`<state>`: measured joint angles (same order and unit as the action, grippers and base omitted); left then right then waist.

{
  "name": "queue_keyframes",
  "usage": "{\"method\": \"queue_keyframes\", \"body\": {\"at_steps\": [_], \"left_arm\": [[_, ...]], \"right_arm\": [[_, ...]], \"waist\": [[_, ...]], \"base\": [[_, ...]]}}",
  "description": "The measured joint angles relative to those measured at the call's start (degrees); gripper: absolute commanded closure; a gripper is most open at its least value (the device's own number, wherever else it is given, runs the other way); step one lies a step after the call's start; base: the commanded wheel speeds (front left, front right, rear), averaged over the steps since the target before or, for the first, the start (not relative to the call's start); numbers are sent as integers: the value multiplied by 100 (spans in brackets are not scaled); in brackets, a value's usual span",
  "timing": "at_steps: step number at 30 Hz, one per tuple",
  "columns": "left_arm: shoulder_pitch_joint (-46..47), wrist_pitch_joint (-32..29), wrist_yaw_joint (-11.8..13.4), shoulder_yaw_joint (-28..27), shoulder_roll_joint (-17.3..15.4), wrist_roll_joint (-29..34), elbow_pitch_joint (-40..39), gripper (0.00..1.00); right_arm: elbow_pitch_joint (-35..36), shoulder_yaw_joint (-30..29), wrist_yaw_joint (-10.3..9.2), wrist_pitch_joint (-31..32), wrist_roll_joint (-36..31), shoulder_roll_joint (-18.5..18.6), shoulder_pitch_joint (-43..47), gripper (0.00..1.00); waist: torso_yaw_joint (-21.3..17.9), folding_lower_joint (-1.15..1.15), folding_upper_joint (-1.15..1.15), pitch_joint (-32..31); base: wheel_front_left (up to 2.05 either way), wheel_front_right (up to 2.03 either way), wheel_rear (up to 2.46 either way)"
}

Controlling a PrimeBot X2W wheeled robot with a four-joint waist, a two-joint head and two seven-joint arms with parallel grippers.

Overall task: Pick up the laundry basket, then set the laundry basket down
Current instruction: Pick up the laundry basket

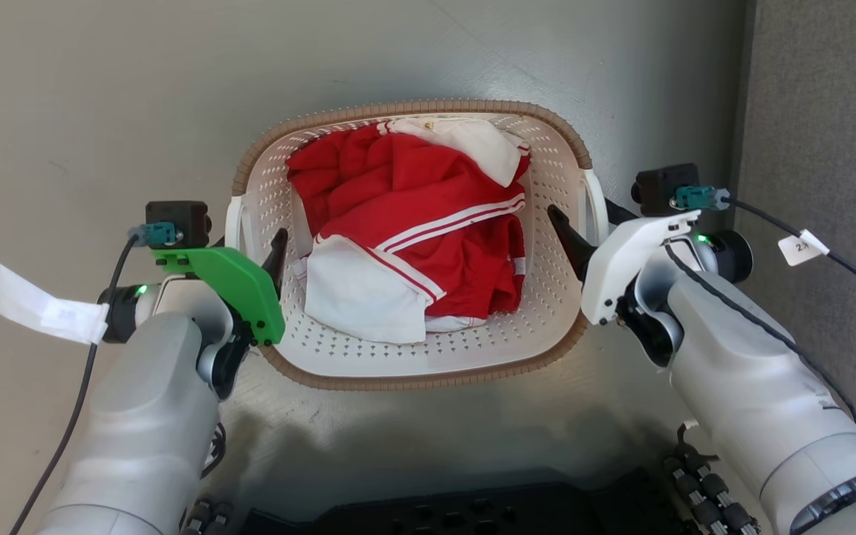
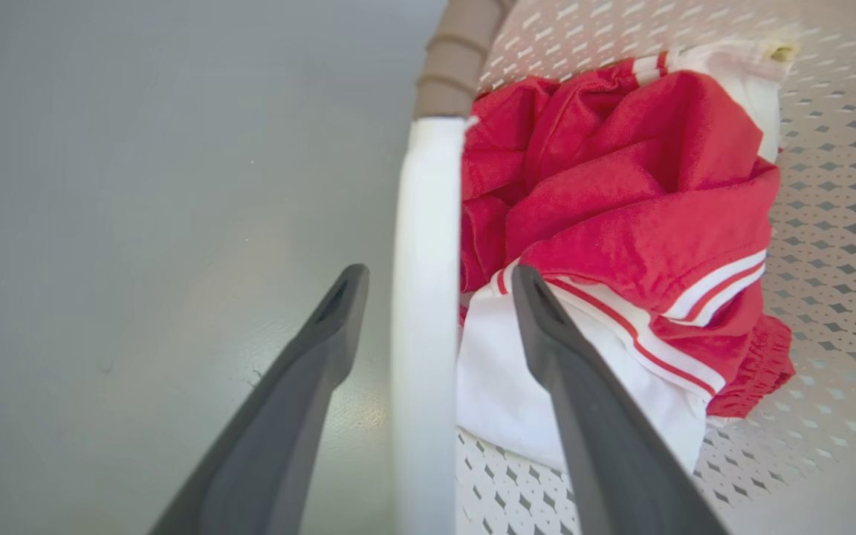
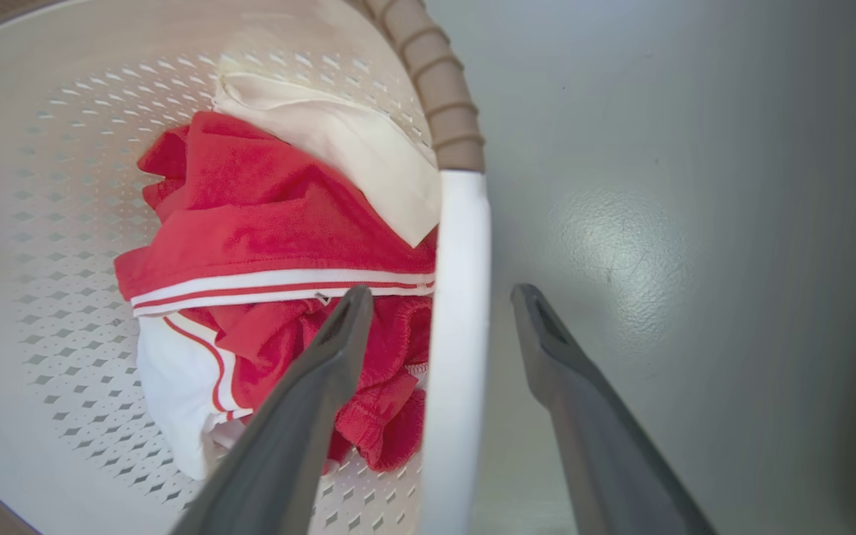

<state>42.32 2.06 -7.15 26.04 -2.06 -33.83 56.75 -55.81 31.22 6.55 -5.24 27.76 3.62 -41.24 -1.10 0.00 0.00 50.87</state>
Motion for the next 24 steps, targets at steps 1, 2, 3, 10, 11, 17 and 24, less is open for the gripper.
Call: {"method": "queue_keyframes", "body": {"at_steps": [1,2,3,10,11,17,24], "left_arm": [[20,0,-1,13,3,-33,-1,22],[36,0,-1,29,8,-55,-1,58],[49,0,-7,51,13,-81,0,71],[73,-7,-15,249,-8,-282,27,100],[74,-7,-14,279,-8,-320,31,100],[74,0,-14,450,-12,-444,79,100],[74,58,-14,595,-24,-617,82,100]], "right_arm": [[-10,29,0,0,22,0,-29,69],[-14,53,0,-1,47,0,-60,83],[-15,70,0,-1,64,0,-83,100],[-99,183,-9,-26,253,56,-117,100],[-111,211,-9,-29,287,53,-119,100],[-190,343,-9,-136,430,58,-120,100],[-248,436,-9,-216,672,69,-112,100]], "waist": [[4,0,0,1],[8,0,0,1],[12,0,0,0],[21,0,0,-38],[20,0,0,-48],[8,0,0,-188],[-7,0,0,-447]], "base": [[0,0,0],[0,0,0],[0,0,0],[0,0,0],[0,0,0],[0,0,0],[0,0,0]]}}
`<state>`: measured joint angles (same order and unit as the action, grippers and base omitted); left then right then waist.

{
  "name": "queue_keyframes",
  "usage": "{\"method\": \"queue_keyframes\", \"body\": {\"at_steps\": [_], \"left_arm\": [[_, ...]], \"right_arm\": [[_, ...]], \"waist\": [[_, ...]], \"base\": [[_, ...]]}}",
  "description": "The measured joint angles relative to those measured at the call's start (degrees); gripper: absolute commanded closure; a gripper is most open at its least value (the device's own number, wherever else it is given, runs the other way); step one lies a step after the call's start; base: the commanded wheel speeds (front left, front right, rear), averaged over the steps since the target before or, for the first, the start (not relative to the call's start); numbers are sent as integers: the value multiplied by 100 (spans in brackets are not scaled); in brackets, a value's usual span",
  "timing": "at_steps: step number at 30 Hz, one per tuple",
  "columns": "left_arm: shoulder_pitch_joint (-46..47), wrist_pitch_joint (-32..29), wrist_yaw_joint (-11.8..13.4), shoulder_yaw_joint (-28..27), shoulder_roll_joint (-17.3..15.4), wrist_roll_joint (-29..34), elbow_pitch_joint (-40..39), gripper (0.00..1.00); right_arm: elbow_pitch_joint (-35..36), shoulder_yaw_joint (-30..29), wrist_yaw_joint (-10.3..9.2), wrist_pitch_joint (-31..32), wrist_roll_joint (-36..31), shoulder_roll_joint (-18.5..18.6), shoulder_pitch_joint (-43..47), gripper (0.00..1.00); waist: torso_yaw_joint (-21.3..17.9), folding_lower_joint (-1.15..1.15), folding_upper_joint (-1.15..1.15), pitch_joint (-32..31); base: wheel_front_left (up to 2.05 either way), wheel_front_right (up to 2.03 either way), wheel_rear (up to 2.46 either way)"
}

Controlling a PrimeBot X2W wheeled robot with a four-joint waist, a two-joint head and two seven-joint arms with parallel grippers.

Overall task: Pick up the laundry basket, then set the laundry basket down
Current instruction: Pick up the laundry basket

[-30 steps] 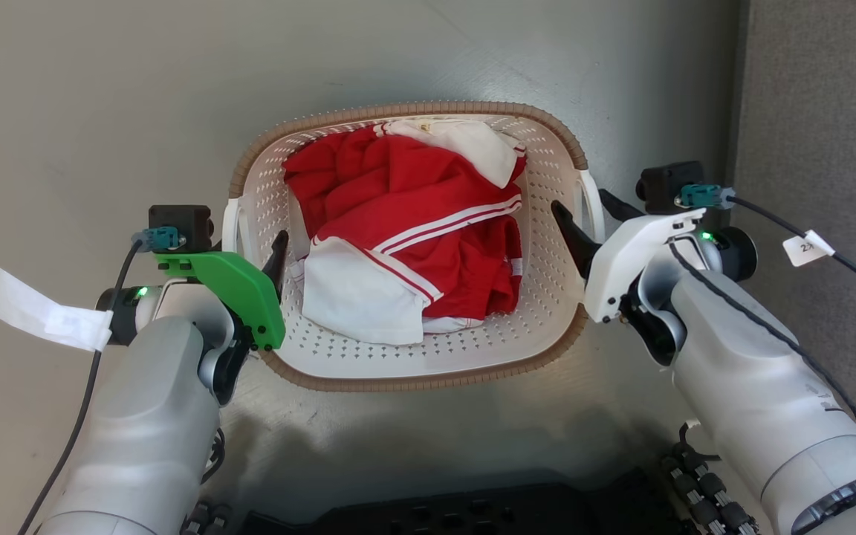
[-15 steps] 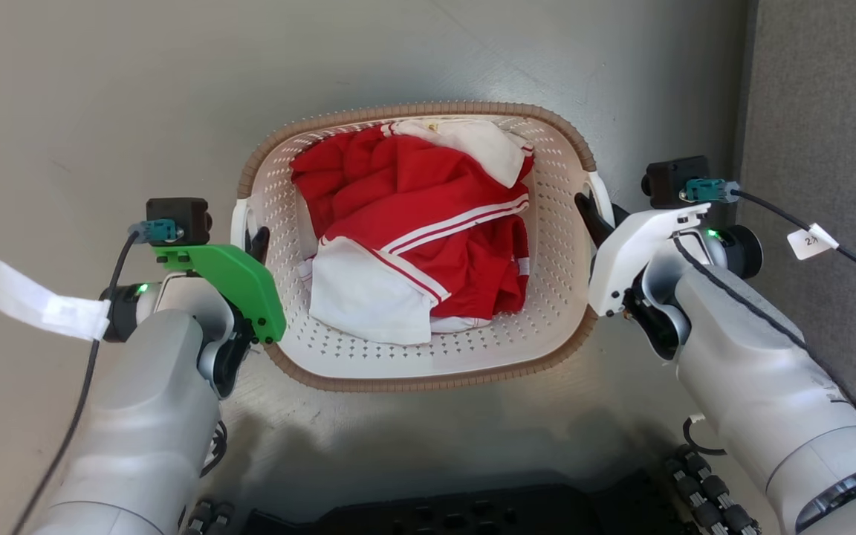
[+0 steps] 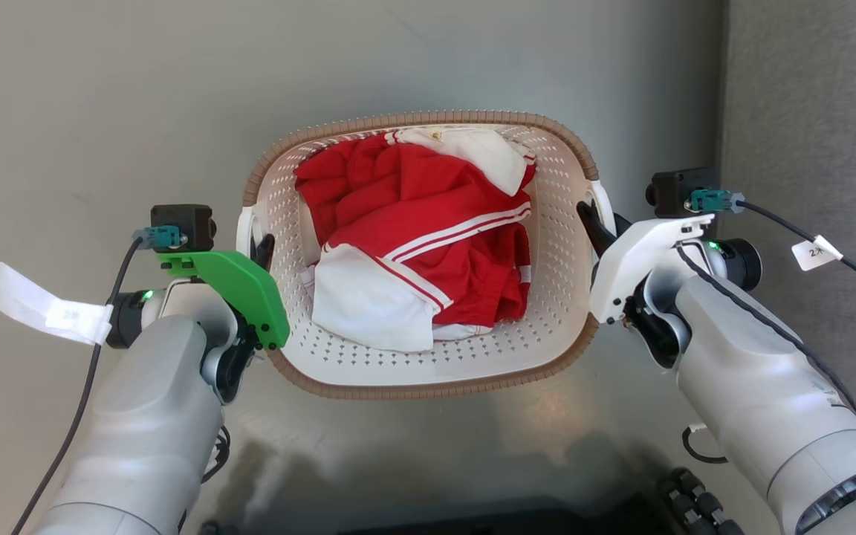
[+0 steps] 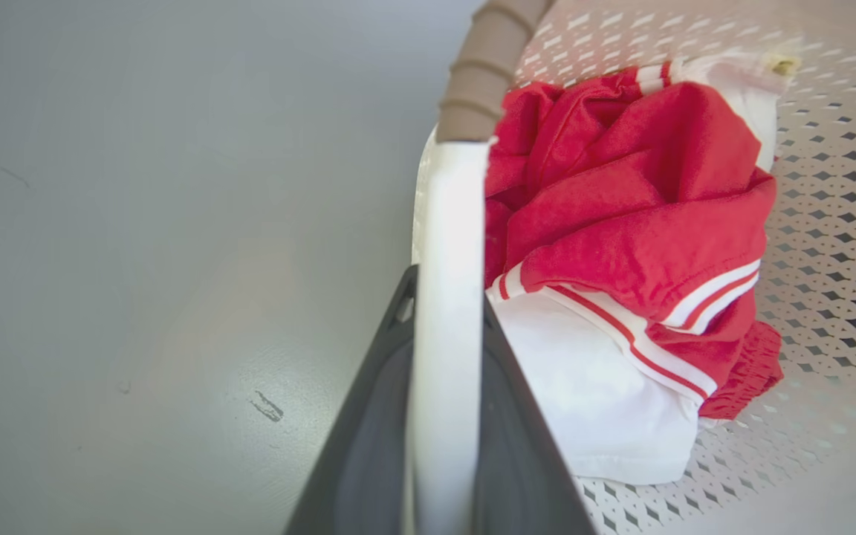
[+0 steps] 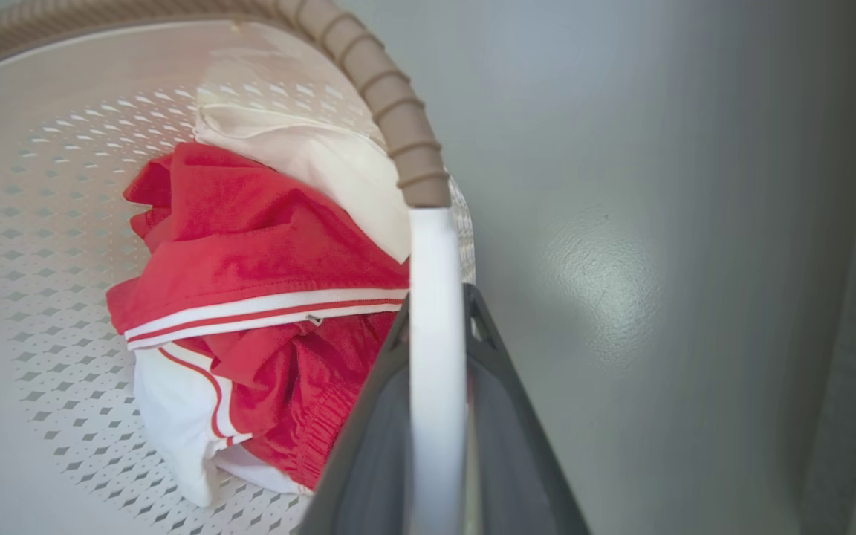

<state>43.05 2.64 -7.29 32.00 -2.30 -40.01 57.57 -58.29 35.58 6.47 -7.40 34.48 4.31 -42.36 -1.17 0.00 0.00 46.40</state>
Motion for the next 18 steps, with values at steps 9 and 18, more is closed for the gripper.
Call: {"method": "queue_keyframes", "body": {"at_steps": [9,18], "left_arm": [[-3,-15,0,182,-63,-208,111,100],[-169,-475,0,468,-109,-521,314,100]], "right_arm": [[-52,249,1,97,350,-3,5,100],[-41,735,-1,776,822,29,62,100]], "waist": [[-43,0,0,-599],[-128,0,0,-1375]], "base": [[0,0,0],[0,0,0]]}}
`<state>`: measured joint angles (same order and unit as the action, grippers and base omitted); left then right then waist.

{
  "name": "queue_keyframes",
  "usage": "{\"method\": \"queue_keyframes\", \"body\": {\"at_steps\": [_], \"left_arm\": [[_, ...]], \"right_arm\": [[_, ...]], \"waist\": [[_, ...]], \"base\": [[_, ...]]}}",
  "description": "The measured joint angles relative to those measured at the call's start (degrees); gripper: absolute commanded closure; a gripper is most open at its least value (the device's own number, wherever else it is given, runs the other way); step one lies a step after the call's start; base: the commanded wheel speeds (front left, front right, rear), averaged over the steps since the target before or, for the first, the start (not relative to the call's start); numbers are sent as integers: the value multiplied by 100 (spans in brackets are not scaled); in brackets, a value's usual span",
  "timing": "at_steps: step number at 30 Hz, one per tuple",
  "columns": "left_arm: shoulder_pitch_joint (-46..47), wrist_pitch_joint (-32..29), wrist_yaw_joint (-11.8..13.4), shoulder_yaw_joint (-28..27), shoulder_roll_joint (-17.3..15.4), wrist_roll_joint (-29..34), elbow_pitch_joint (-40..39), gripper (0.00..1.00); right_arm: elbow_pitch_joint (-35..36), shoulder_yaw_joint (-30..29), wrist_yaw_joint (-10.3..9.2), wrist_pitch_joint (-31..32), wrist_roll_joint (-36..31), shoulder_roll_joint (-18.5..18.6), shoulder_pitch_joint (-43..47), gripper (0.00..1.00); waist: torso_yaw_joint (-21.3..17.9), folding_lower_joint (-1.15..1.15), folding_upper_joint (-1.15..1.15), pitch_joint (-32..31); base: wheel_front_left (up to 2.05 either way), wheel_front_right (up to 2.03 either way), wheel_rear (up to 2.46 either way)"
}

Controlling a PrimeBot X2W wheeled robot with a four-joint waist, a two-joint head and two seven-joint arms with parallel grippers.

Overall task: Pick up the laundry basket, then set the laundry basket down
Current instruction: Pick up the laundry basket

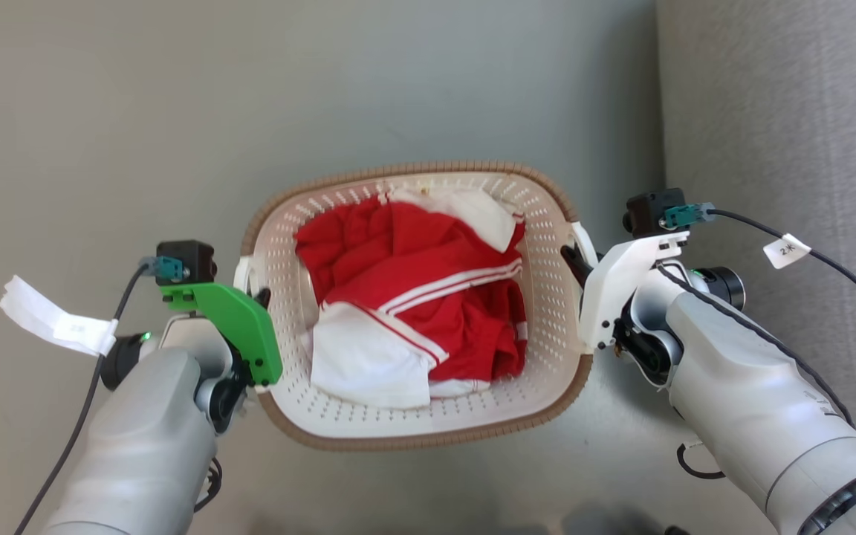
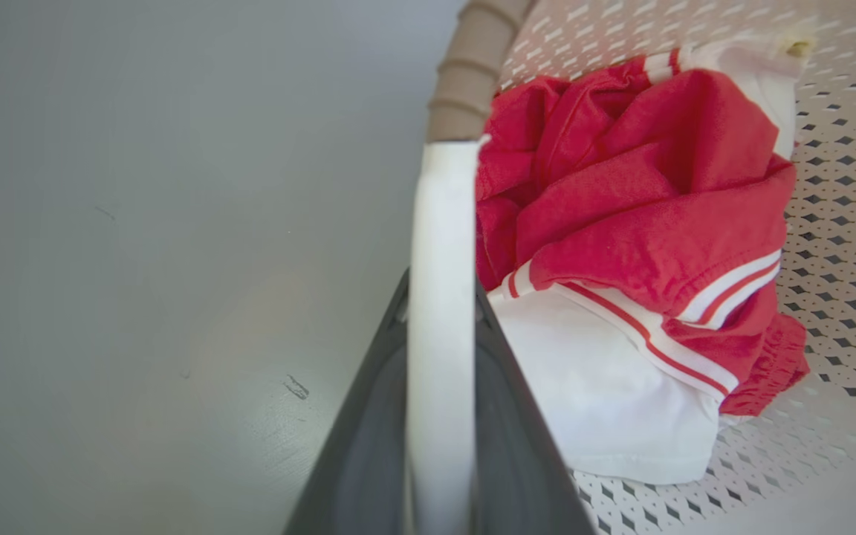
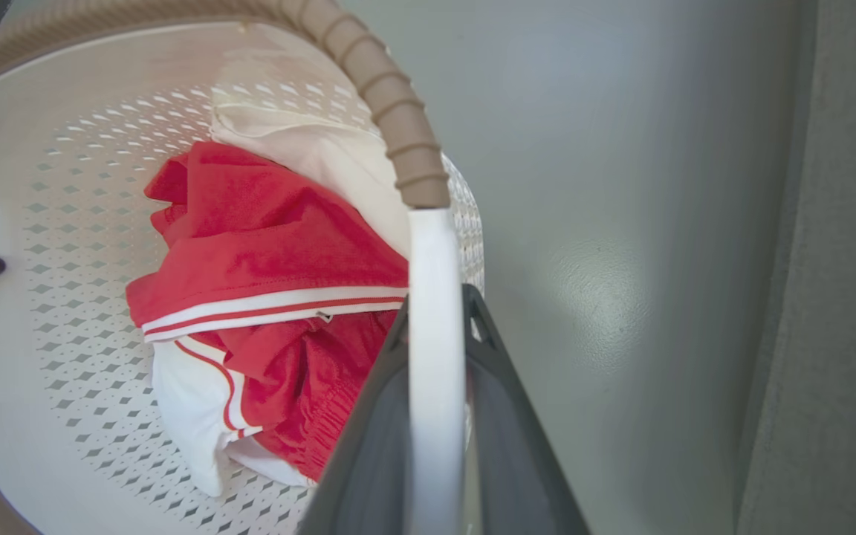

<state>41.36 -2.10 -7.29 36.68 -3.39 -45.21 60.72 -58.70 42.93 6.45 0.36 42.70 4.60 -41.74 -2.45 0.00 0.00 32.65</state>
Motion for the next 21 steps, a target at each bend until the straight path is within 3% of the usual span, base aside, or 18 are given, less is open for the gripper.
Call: {"method": "queue_keyframes", "body": {"at_steps": [21], "left_arm": [[-502,-1050,0,413,-13,-545,191,100]], "right_arm": [[-307,466,-8,1149,735,-24,290,100]], "waist": [[-185,0,0,-1700]], "base": [[0,0,0]]}}
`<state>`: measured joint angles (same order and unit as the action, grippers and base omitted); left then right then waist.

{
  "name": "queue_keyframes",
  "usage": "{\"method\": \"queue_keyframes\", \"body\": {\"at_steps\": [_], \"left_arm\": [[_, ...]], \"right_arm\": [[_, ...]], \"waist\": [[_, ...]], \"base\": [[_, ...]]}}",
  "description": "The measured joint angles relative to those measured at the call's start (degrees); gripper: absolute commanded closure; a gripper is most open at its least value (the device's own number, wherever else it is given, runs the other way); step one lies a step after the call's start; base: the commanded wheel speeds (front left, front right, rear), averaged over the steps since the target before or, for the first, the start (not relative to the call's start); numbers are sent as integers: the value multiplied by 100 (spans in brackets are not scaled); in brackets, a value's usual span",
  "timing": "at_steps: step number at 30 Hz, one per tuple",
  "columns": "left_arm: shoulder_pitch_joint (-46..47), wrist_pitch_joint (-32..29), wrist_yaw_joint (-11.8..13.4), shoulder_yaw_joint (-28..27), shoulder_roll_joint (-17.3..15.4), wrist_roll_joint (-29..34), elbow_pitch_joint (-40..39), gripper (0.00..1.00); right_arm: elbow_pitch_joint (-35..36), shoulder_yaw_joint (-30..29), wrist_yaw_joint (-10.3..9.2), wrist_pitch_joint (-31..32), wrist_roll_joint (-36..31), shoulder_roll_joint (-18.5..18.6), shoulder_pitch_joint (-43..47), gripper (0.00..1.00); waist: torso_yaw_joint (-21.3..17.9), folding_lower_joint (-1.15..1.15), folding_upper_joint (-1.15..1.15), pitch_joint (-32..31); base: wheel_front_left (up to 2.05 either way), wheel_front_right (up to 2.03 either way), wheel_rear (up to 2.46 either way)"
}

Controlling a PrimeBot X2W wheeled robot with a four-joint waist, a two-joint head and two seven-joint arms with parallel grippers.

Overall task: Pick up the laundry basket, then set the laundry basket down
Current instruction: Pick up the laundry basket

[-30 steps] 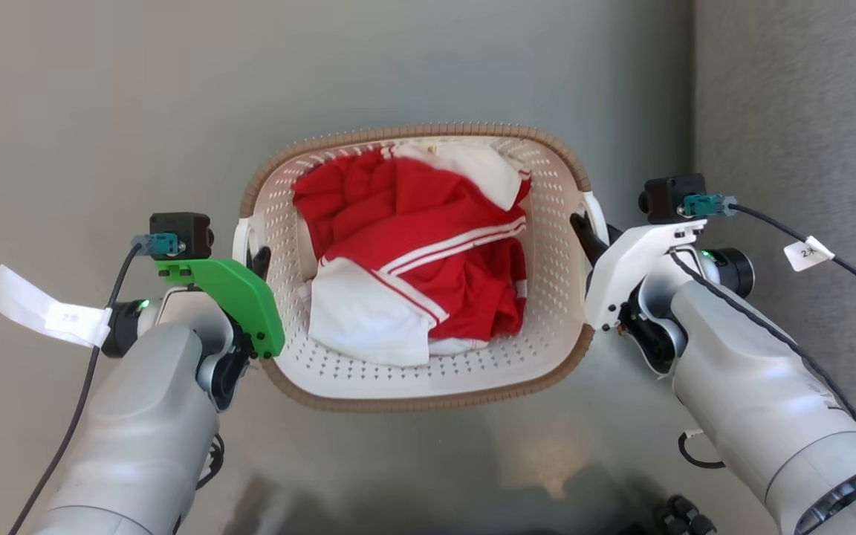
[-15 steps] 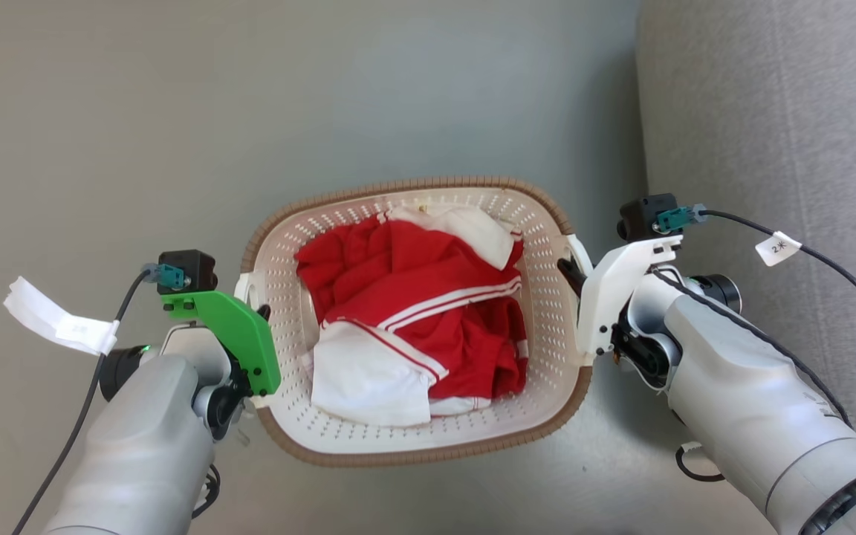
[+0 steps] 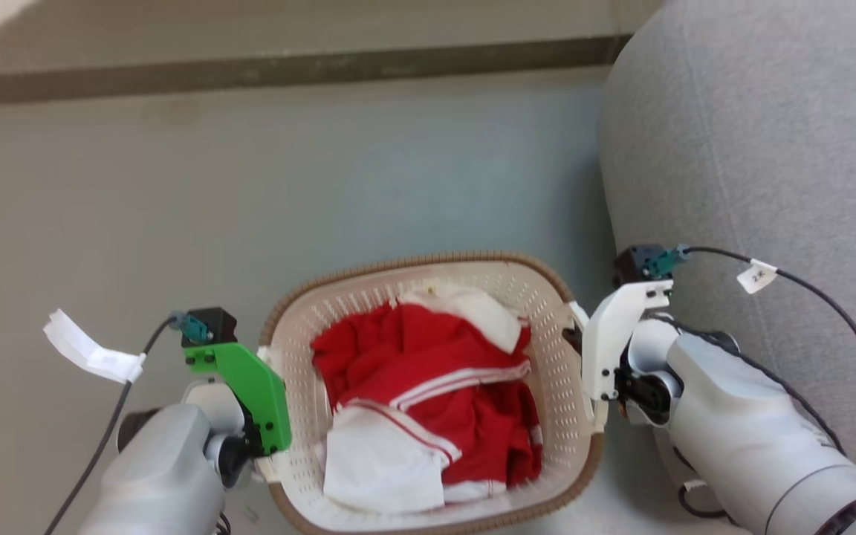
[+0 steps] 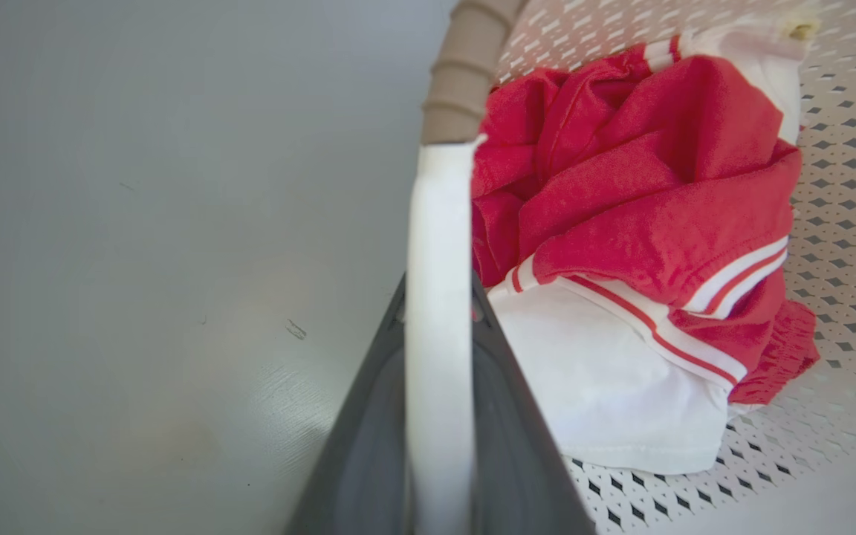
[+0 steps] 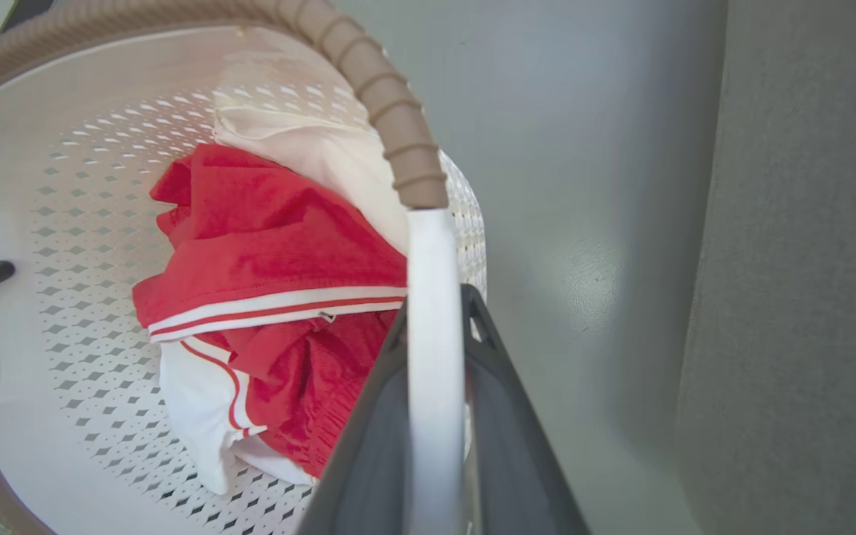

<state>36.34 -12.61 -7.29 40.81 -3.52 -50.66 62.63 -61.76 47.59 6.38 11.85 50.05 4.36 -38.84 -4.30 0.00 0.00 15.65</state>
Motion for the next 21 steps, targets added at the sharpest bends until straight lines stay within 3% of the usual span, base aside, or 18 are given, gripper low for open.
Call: {"method": "queue_keyframes", "body": {"at_steps": [11,21], "left_arm": [[-264,-667,-1,45,63,-315,162,100],[-264,-975,0,109,60,-420,199,100]], "right_arm": [[-227,77,9,597,258,-60,192,100],[-240,146,8,934,410,-49,193,100]], "waist": [[-56,0,0,-762],[-122,0,0,-927]], "base": [[0,0,0],[0,0,0]]}}
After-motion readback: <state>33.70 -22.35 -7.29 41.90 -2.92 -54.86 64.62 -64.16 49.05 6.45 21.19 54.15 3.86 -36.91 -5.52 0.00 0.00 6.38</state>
